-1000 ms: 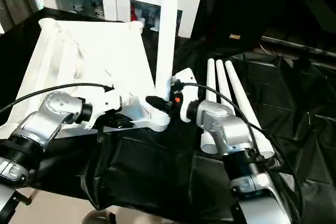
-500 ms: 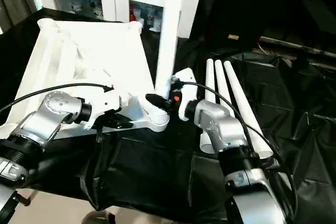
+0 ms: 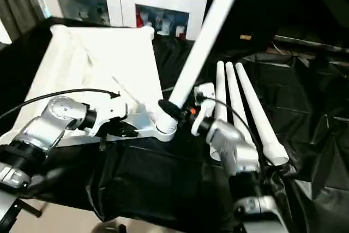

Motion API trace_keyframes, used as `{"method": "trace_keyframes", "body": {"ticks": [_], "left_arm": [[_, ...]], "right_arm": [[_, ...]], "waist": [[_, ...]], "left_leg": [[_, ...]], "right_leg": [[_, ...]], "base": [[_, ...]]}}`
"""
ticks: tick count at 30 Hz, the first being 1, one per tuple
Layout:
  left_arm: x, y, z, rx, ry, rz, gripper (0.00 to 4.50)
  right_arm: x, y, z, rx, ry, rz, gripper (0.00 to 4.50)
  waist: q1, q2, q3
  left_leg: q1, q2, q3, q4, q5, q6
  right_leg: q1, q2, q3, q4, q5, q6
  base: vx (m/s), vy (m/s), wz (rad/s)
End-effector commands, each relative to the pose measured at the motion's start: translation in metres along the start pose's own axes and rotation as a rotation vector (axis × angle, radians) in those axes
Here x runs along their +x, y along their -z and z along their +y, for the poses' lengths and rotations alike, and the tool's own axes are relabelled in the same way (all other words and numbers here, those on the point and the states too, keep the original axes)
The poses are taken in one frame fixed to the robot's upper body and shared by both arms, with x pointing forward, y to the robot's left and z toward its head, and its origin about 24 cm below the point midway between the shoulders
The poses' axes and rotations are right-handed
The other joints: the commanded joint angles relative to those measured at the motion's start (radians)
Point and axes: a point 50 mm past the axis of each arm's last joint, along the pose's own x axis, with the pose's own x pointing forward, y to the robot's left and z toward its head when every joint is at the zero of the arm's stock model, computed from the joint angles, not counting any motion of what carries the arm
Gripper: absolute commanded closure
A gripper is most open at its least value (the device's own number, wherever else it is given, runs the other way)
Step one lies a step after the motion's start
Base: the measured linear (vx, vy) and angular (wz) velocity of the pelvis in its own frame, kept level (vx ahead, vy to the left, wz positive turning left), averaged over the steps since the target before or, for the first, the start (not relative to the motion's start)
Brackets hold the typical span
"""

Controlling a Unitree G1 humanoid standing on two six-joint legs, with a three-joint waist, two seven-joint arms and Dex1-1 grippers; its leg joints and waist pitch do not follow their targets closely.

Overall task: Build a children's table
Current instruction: Insert table leg to table base

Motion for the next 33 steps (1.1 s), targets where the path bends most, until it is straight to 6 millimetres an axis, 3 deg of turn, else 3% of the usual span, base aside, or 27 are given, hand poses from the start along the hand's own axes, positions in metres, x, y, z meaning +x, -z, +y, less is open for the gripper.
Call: {"method": "trace_keyframes", "body": {"ticks": [1,7,10,14,15,17,18,19,21,24,26,28,30,33], "left_arm": [[-0.002,-0.004,0.003,0.037,0.0,0.027,4.5],[-0.002,-0.003,0.005,0.041,-0.007,0.034,4.5],[-0.002,-0.003,0.006,0.042,-0.009,0.035,4.5],[-0.001,-0.003,0.006,0.044,-0.011,0.034,4.5],[-0.001,-0.003,0.006,0.044,-0.011,0.034,4.5],[0.0,-0.003,0.005,0.044,-0.009,0.032,4.5],[0.001,-0.003,0.004,0.043,-0.006,0.029,4.5],[0.001,-0.003,0.004,0.043,-0.006,0.029,4.5],[0.002,-0.003,0.002,0.041,0.003,0.024,4.5],[0.002,-0.002,0.002,0.04,0.007,0.023,4.5],[0.003,-0.002,0.001,0.039,0.009,0.021,4.5],[0.003,-0.002,0.0,0.04,0.009,0.021,4.5],[0.003,-0.002,0.0,0.039,0.013,0.019,4.5],[0.002,-0.002,-0.001,0.042,0.021,0.019,4.5]], "right_arm": [[-0.018,0.024,-0.011,-0.023,0.086,0.092,2.61],[-0.017,0.029,-0.005,-0.138,0.042,0.127,2.61],[-0.015,0.026,-0.002,-0.178,0.019,0.136,2.61],[-0.009,0.02,-0.001,-0.249,-0.02,0.183,2.61],[-0.008,0.02,-0.001,-0.255,-0.026,0.191,2.61],[-0.006,0.019,-0.001,-0.256,-0.041,0.204,2.61],[-0.005,0.019,-0.001,-0.257,-0.052,0.218,2.61],[-0.004,0.019,-0.001,-0.257,-0.054,0.22,2.61],[-0.001,0.021,0.0,-0.26,-0.099,0.284,2.61],[0.001,0.023,0.0,-0.271,-0.119,0.316,2.61],[0.004,0.026,0.001,-0.277,-0.148,0.349,2.61],[0.004,0.026,0.0,-0.275,-0.154,0.352,2.61],[0.004,0.026,-0.001,-0.277,-0.177,0.371,2.61],[0.004,0.027,-0.002,-0.281,-0.192,0.386,2.61]], "waist": [[-0.004,0.031,-0.062],[-0.007,0.033,-0.059],[-0.008,0.026,-0.059],[-0.009,0.03,-0.058],[-0.013,0.01,-0.056],[-0.012,0.022,-0.053],[-0.012,0.015,-0.053],[-0.013,0.016,-0.052],[-0.017,0.007,-0.052],[-0.017,0.01,-0.052],[-0.018,-0.003,-0.053],[-0.019,0.002,-0.052],[-0.02,-0.003,-0.051],[-0.021,-0.003,-0.05]], "left_leg": [[0.028,0.063,-0.034,-0.081,-0.329,-0.061],[0.03,0.065,-0.037,-0.086,-0.37,-0.062],[0.03,0.065,-0.035,-0.086,-0.361,-0.054],[0.029,0.065,-0.036,-0.087,-0.359,-0.051],[0.027,0.064,-0.033,-0.088,-0.363,-0.048],[0.029,0.064,-0.036,-0.086,-0.368,-0.046],[0.03,0.065,-0.037,-0.087,-0.371,-0.044],[0.03,0.065,-0.037,-0.087,-0.374,-0.045],[0.029,0.067,-0.038,-0.089,-0.379,-0.044],[0.03,0.067,-0.037,-0.09,-0.376,-0.047],[0.028,0.068,-0.037,-0.09,-0.371,-0.044],[0.029,0.068,-0.037,-0.09,-0.379,-0.045],[0.029,0.068,-0.038,-0.09,-0.389,-0.045],[0.031,0.069,-0.04,-0.09,-0.41,-0.048]], "right_leg": [[0.023,-0.103,0.054,-0.094,-0.224,-0.21],[0.019,-0.101,0.055,-0.1,-0.264,-0.206],[0.02,-0.101,0.056,-0.101,-0.261,-0.204],[0.019,-0.101,0.056,-0.101,-0.261,-0.204],[0.02,-0.098,0.055,-0.104,-0.283,-0.2],[0.014,-0.104,0.058,-0.107,-0.333,-0.19],[0.014,-0.105,0.057,-0.109,-0.364,-0.183],[0.013,-0.106,0.058,-0.11,-0.373,-0.18],[0.012,-0.104,0.057,-0.111,-0.385,-0.174],[0.01,-0.104,0.058,-0.109,-0.363,-0.18],[0.012,-0.106,0.058,-0.108,-0.361,-0.178],[0.009,-0.107,0.059,-0.11,-0.373,-0.176],[0.008,-0.107,0.058,-0.111,-0.391,-0.171],[0.004,-0.109,0.059,-0.116,-0.43,-0.163]], "base": [[0.0,0.0,0.0],[0.0,0.0,0.0],[0.0,0.0,0.0],[0.0,0.0,0.0],[0.0,0.0,0.0],[0.0,0.0,0.0],[0.0,0.0,0.0],[0.0,0.0,0.0],[0.0,0.0,0.0],[0.0,0.0,0.0],[0.0,0.0,0.0],[0.0,0.0,0.0],[0.0,0.0,0.0],[0.0,0.0,0.0]]}}
